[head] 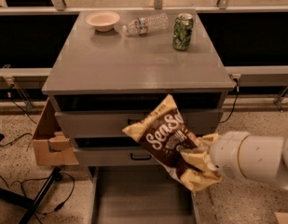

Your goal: Pick brown chip bag from bottom drawer and place on counter

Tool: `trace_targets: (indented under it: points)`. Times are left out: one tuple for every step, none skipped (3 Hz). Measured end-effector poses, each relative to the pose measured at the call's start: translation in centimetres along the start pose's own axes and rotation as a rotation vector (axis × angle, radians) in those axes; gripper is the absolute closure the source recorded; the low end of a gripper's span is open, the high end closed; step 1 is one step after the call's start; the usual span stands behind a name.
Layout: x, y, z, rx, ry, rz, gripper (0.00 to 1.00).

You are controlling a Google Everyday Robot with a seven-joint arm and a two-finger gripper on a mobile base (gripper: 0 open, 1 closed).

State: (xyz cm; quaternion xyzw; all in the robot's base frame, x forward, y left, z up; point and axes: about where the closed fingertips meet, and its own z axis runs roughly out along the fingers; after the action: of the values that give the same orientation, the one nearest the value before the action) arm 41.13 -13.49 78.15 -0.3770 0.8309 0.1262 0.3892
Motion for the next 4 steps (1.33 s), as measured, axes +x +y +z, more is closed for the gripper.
trace_targets:
  points:
    - [-7.0,-1.2,-4.8,0.080,-0.022,-0.051,1.00]
    - [-13.7,-5.0,-5.9,0.140,-0.064,-0.073,1.00]
    - [-17.5,-11.2,-4.9,0.212,-0.085,-0.051,1.00]
    - [-19.3,-16.5,-1.6,0.249,-0.064,-0.008,1.00]
